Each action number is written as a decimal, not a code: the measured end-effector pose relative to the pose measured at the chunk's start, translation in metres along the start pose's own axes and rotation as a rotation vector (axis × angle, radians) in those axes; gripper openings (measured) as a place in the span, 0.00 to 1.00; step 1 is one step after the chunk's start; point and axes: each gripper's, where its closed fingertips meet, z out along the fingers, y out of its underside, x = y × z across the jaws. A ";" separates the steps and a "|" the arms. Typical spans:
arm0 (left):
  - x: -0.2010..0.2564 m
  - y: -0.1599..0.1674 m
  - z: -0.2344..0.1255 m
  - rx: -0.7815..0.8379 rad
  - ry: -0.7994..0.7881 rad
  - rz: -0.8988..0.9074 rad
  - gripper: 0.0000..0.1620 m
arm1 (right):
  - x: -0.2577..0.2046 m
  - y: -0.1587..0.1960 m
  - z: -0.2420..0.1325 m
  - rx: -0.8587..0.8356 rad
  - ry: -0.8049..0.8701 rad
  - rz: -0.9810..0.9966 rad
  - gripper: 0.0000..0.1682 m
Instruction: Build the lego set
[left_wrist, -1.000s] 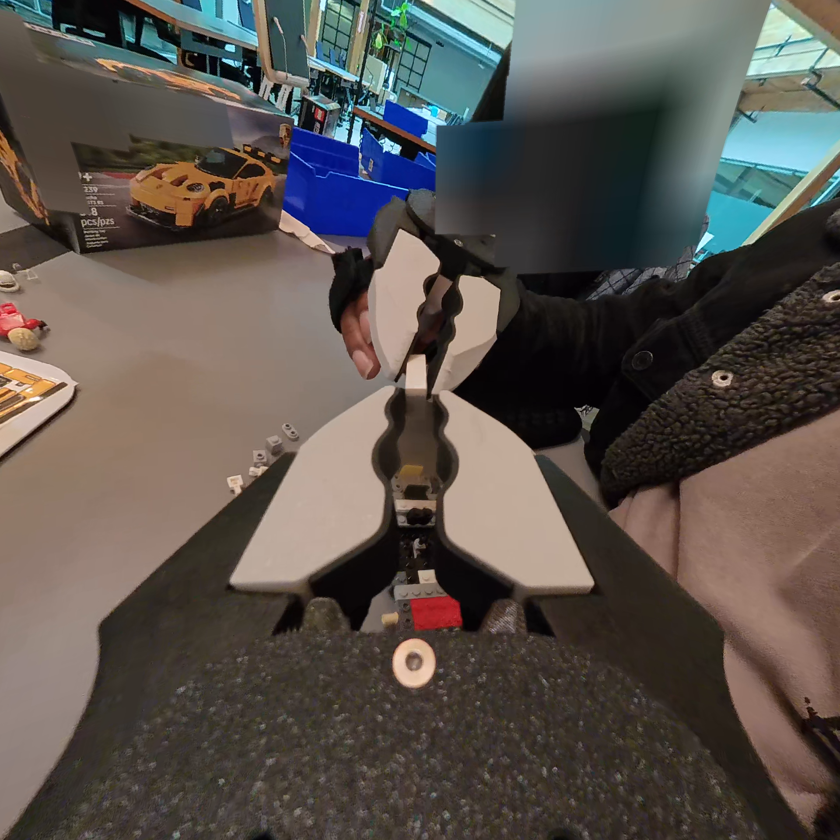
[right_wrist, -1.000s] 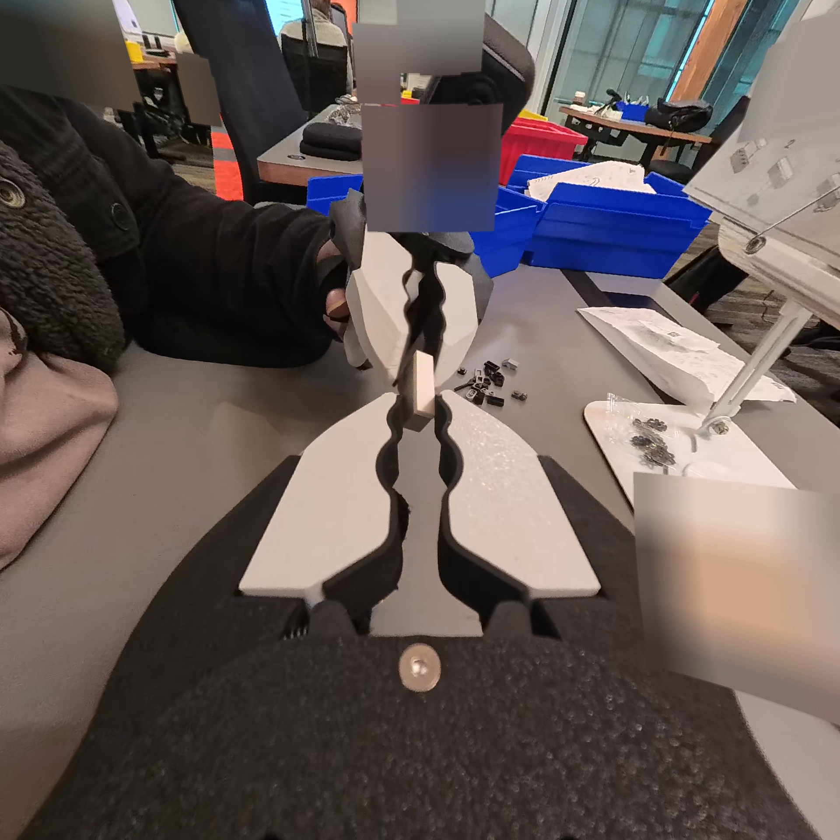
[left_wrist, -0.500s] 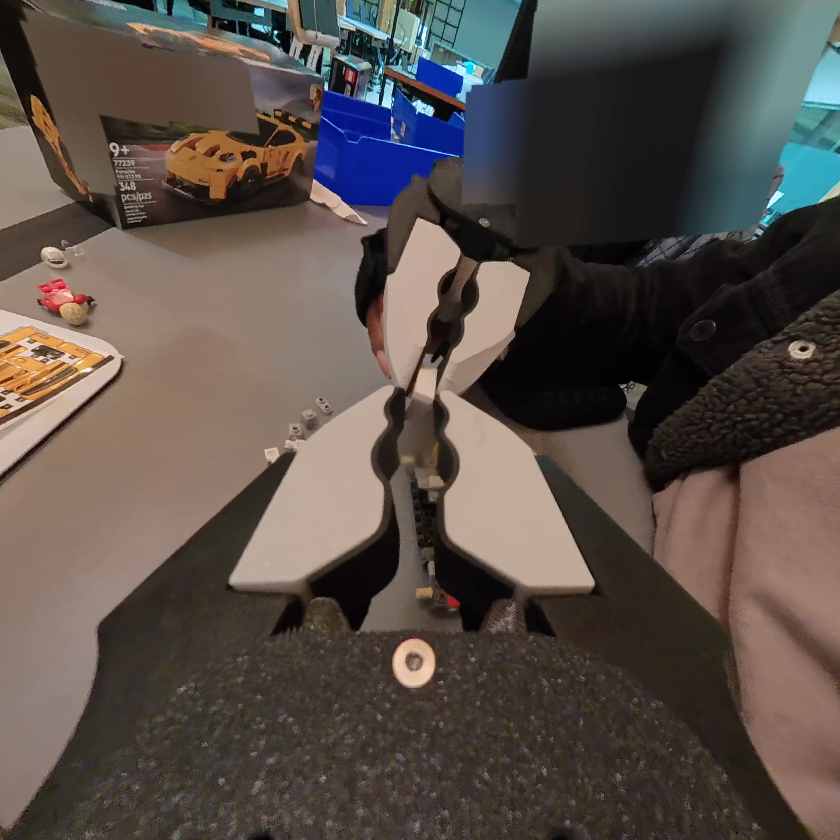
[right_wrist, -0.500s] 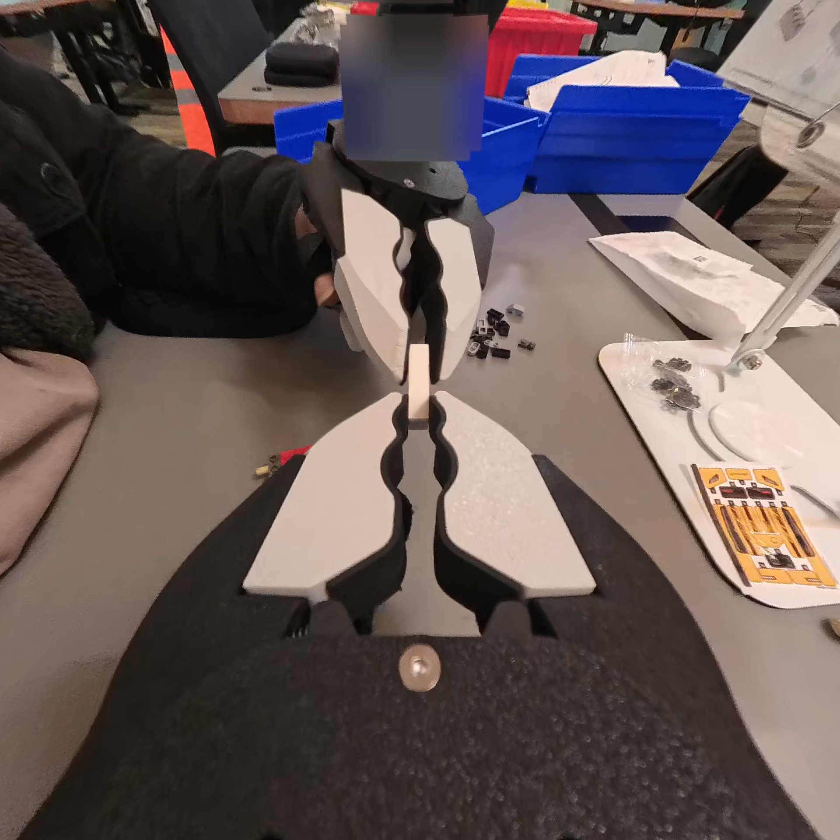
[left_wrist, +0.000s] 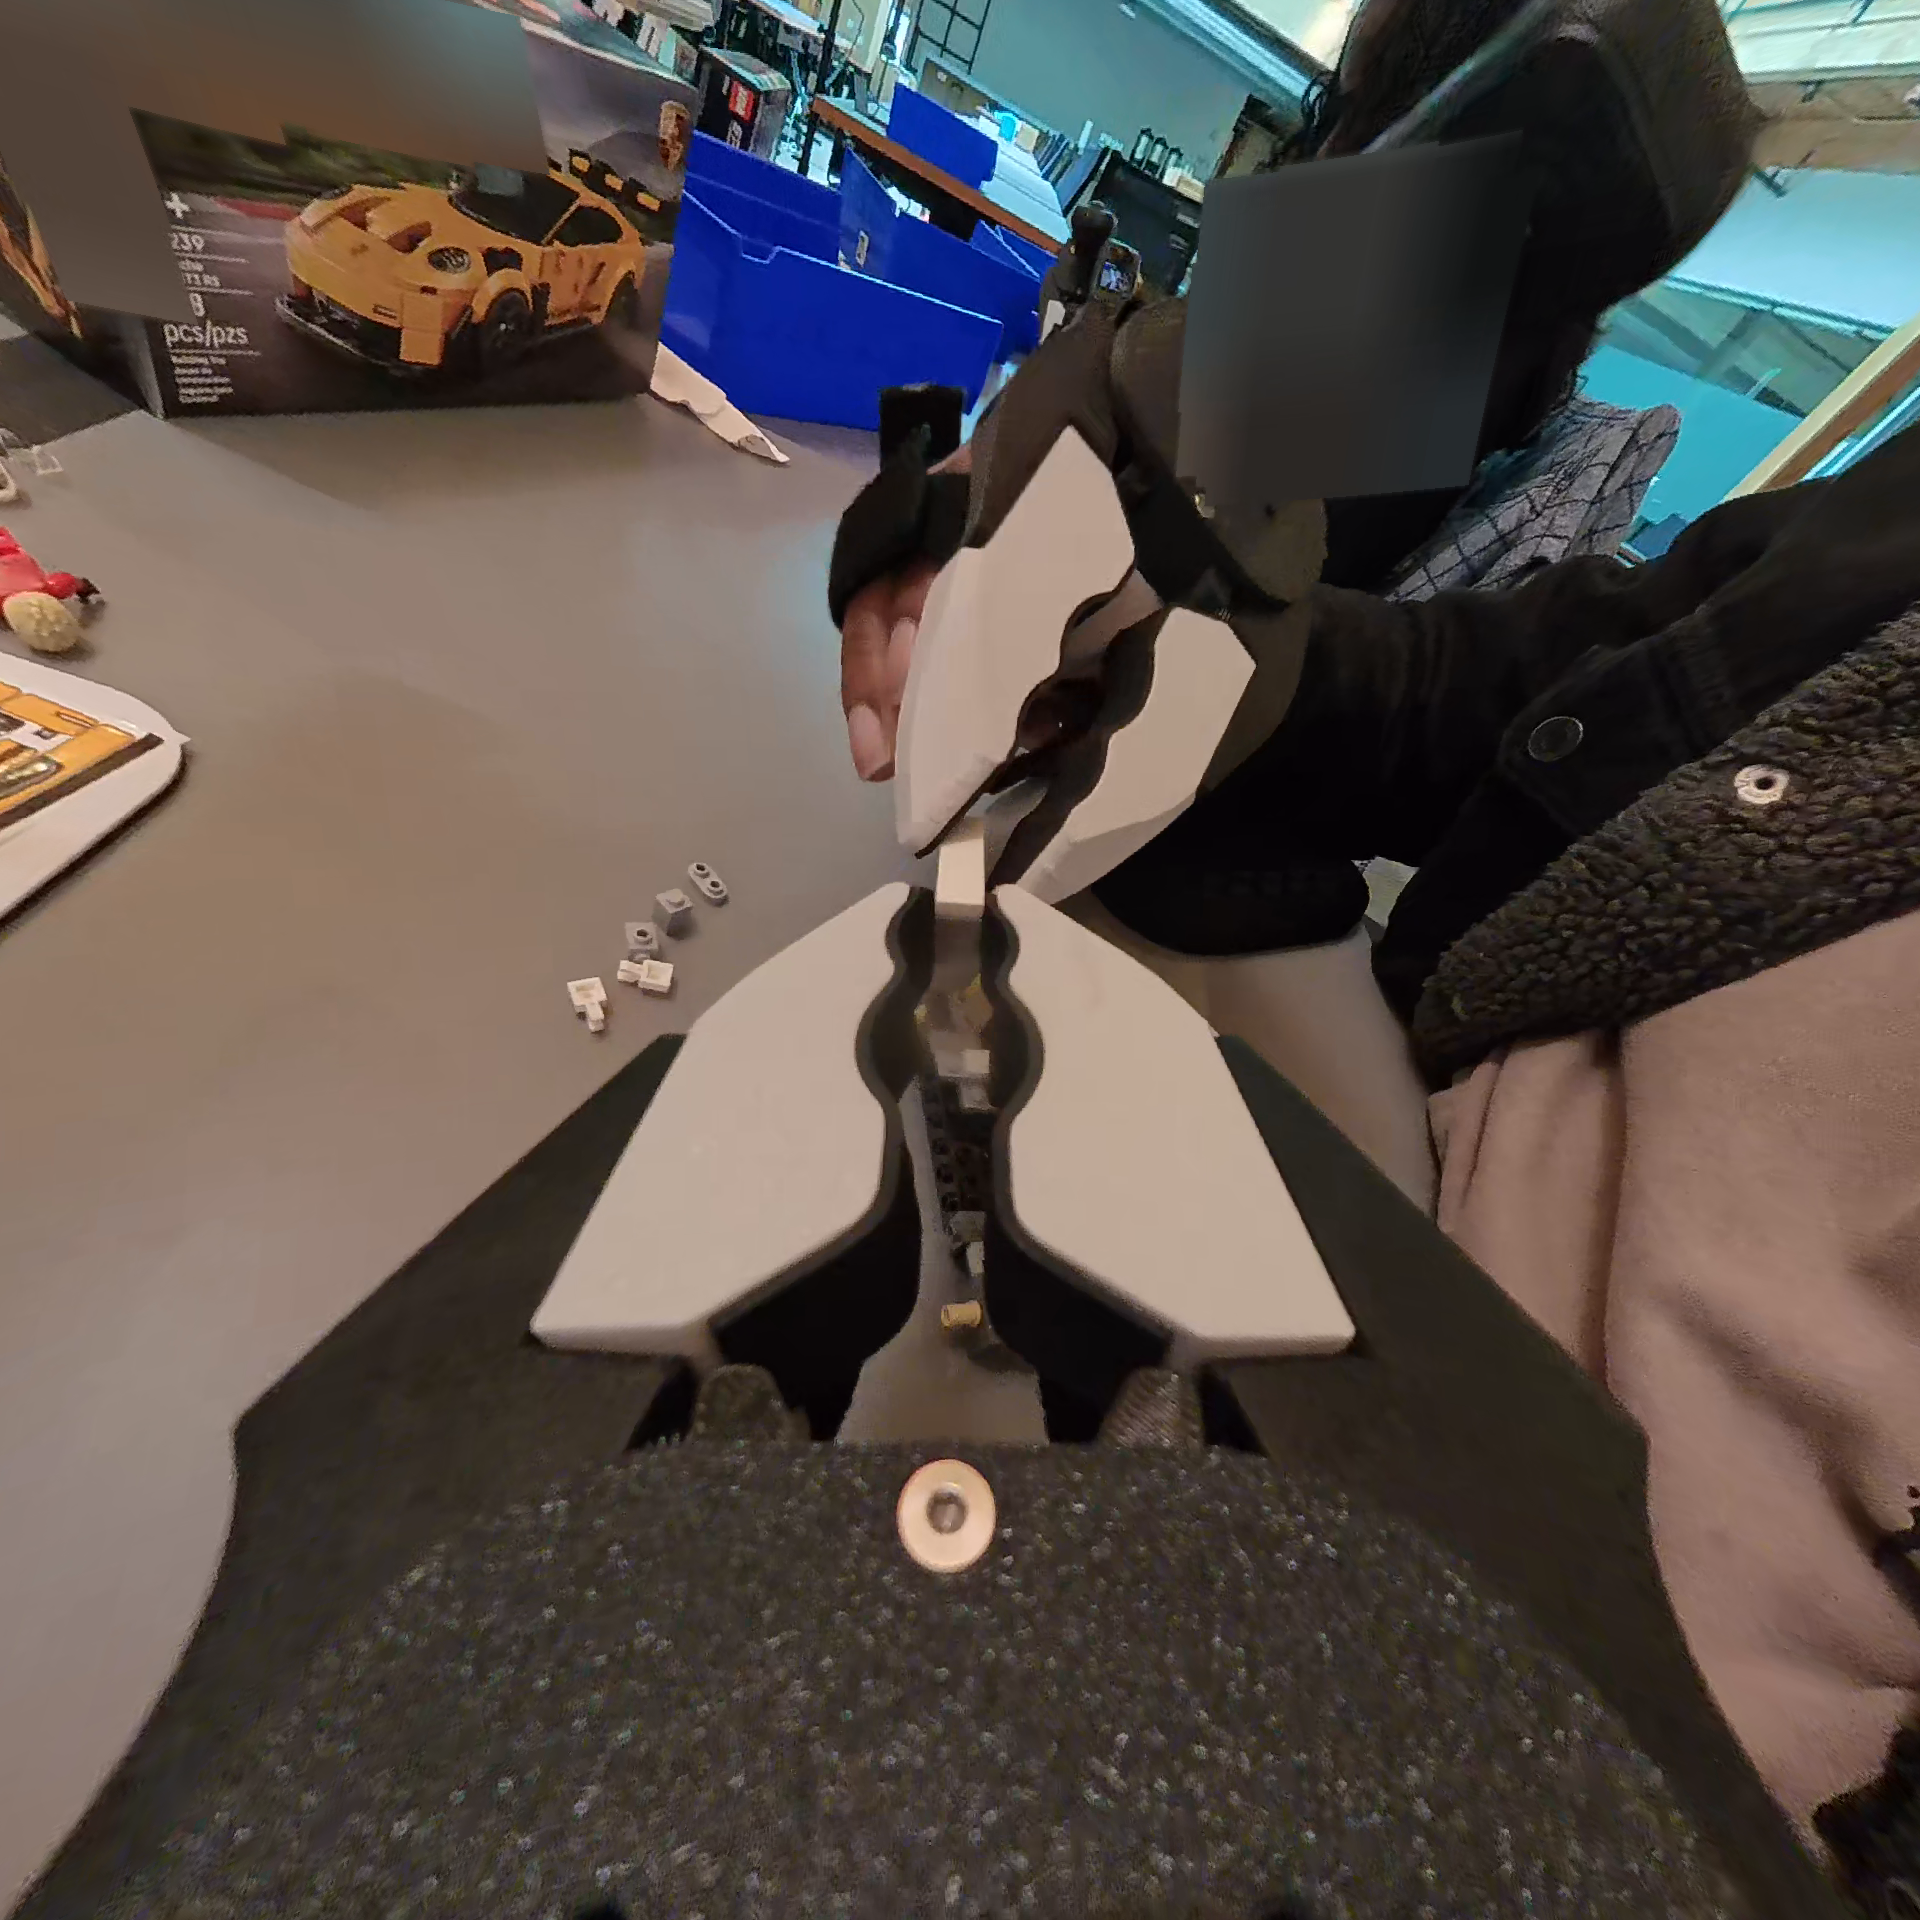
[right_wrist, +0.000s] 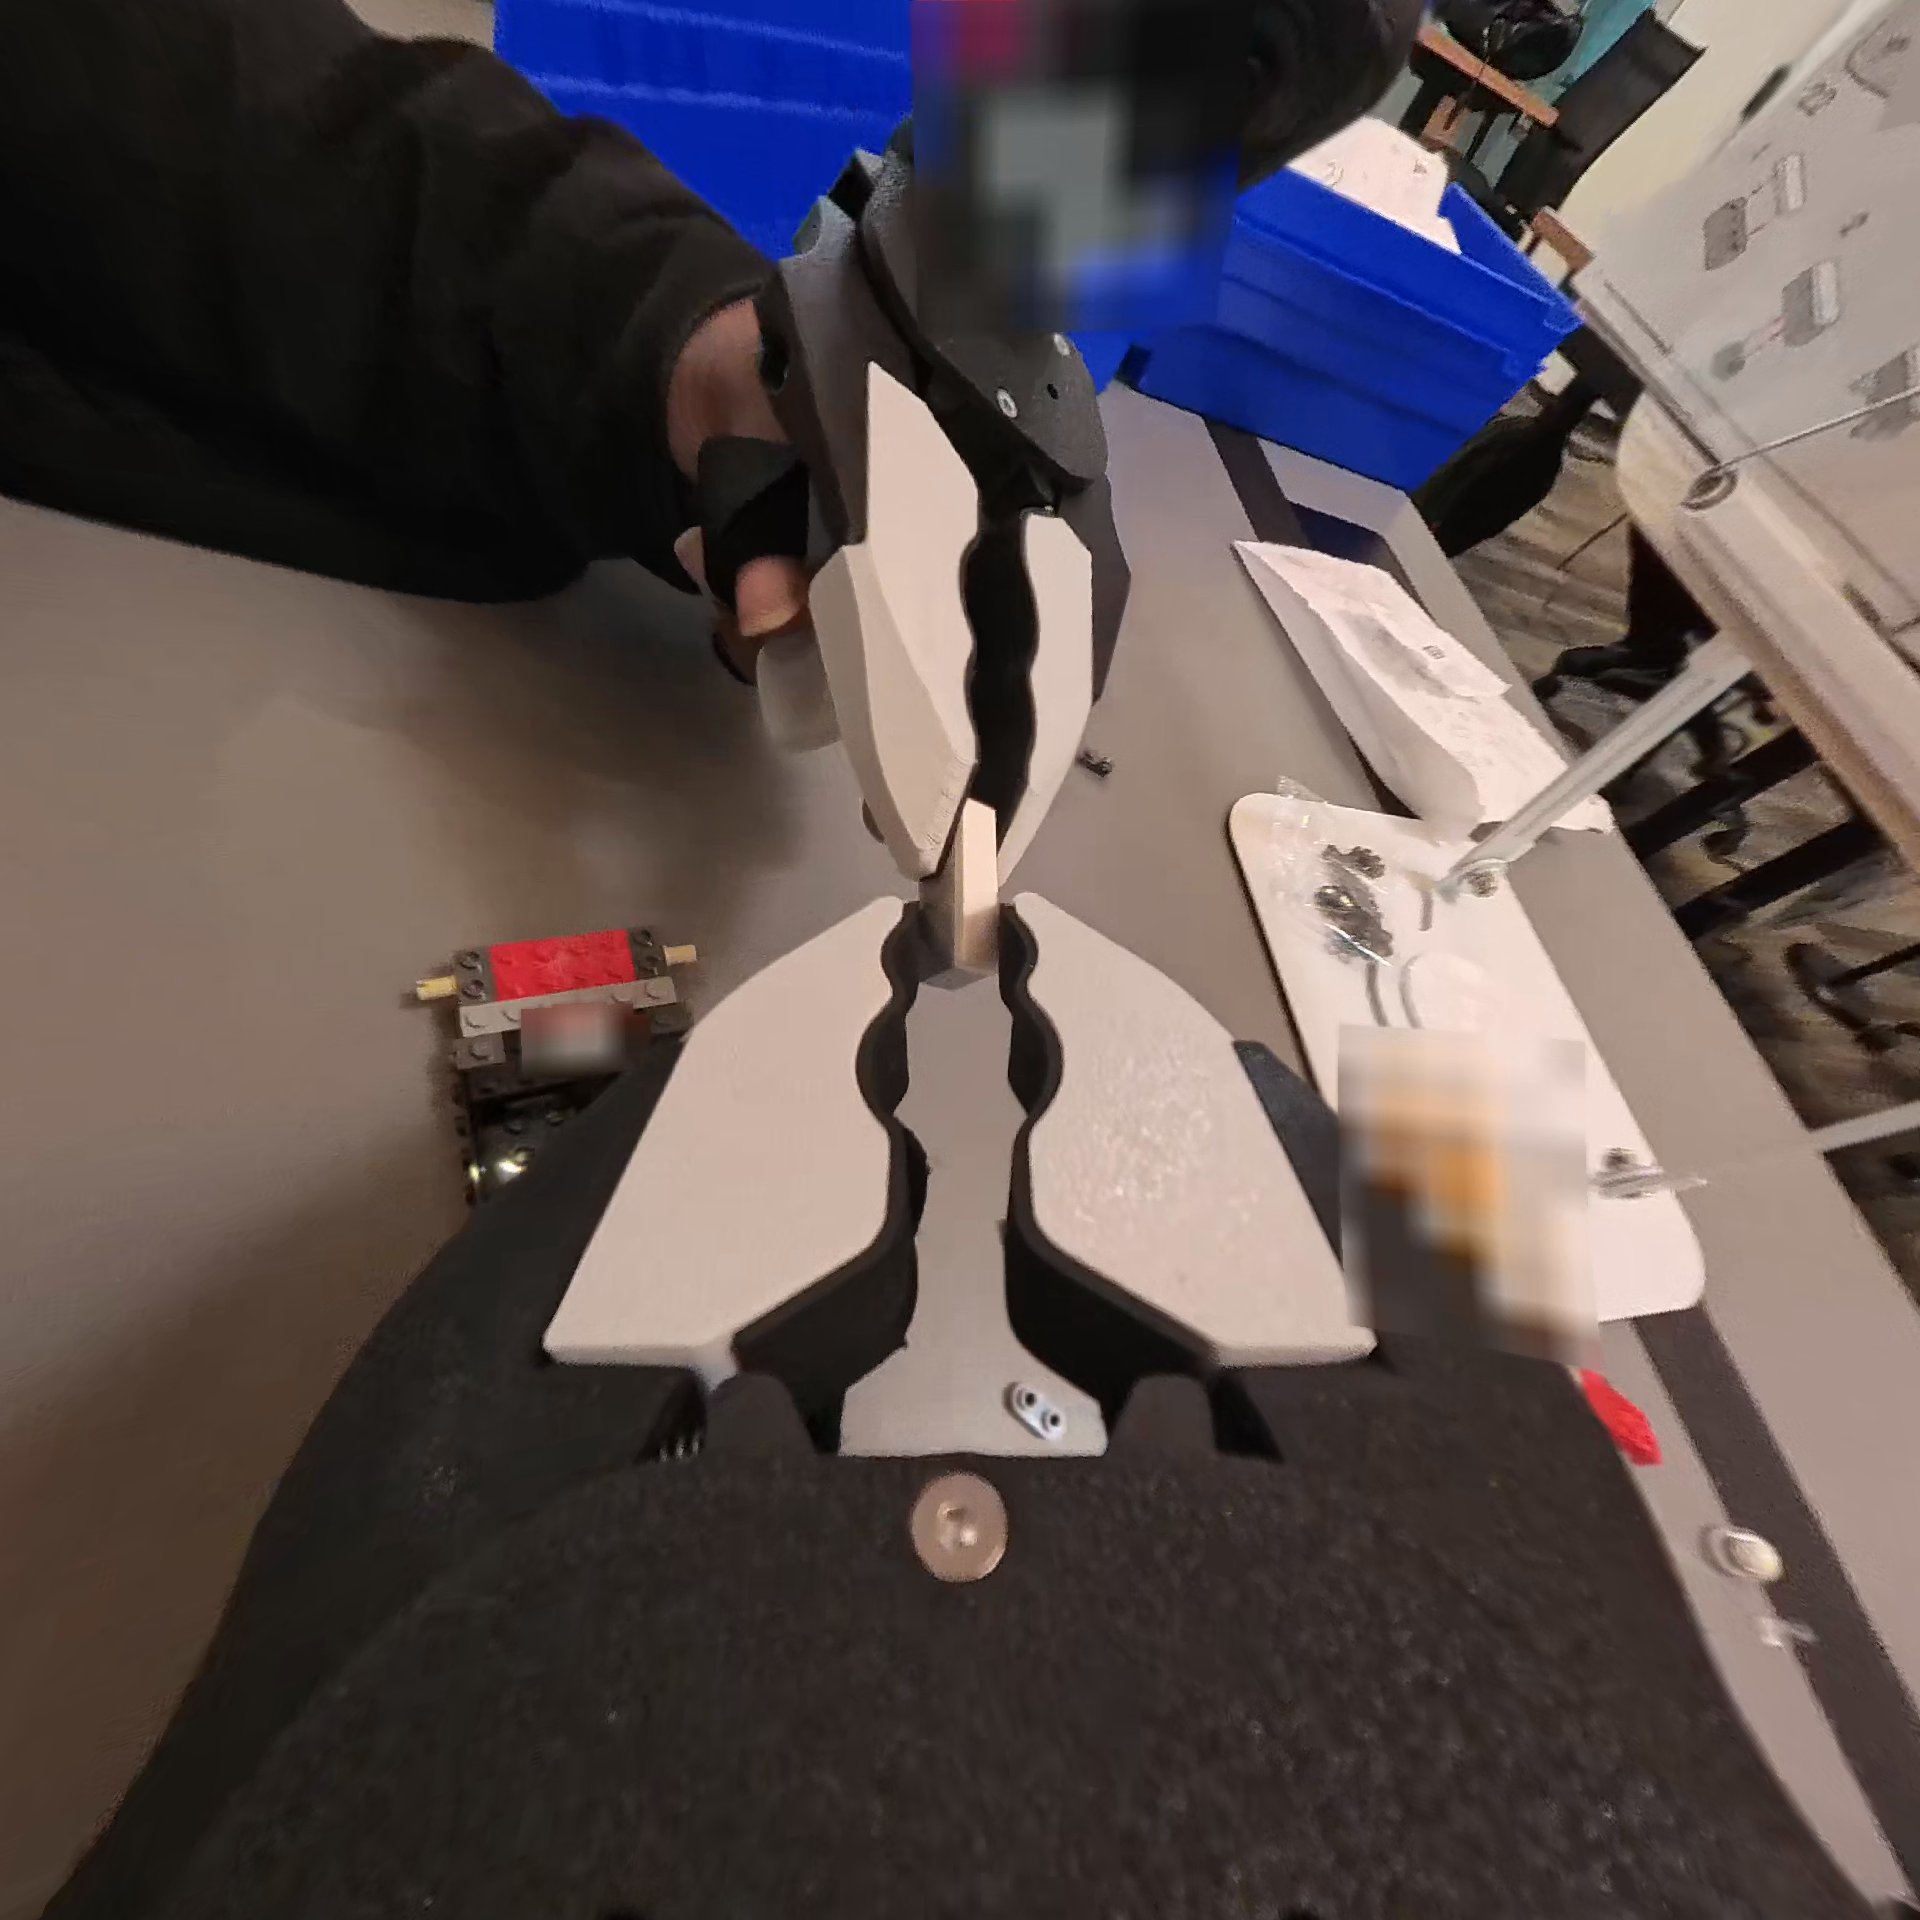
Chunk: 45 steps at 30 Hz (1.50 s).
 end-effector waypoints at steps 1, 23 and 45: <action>0.000 0.000 0.000 0.000 0.005 -0.010 0.05 | 0.000 0.000 0.000 -0.007 0.010 -0.022 0.08; 0.001 0.004 0.000 -0.001 0.056 -0.087 0.05 | -0.002 0.000 0.002 -0.040 0.032 -0.112 0.08; -0.001 0.001 -0.005 -0.012 -0.073 0.227 0.14 | -0.003 -0.003 -0.005 0.006 -0.009 -0.015 0.08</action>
